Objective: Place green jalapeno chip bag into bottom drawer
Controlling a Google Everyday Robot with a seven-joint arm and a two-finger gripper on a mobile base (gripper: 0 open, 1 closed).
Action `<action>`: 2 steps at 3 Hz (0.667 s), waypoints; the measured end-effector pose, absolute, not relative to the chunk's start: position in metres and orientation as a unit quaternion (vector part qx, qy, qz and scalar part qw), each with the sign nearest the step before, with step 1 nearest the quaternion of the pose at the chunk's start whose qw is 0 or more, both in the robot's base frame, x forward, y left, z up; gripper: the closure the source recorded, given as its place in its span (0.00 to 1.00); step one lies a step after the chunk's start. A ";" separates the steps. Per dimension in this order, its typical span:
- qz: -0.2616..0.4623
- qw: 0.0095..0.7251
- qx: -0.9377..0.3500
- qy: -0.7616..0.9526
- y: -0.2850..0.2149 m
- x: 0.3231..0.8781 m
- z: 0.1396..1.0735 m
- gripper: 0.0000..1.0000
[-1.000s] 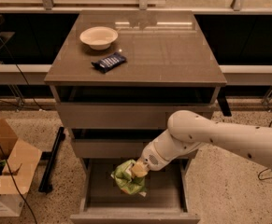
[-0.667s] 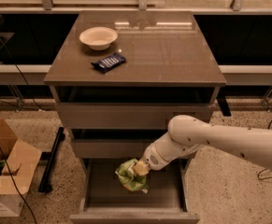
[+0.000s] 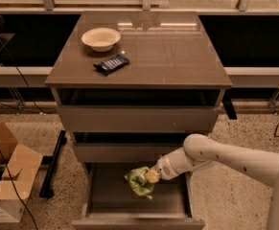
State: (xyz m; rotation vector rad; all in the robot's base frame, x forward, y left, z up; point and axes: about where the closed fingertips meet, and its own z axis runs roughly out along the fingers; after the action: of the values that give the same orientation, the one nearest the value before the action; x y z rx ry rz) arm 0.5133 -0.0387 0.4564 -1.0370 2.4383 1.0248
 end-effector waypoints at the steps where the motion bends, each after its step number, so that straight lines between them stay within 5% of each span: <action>1: 0.357 0.146 -0.362 0.849 -0.036 0.510 0.457 1.00; 2: 0.355 0.140 -0.356 0.853 -0.032 0.510 0.441 1.00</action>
Offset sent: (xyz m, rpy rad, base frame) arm -0.0009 0.0092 -0.0355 -0.0219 0.0340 -0.0268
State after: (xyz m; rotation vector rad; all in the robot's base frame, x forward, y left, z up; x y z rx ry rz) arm 0.5103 -0.0316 0.4409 -1.0280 2.4640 1.0255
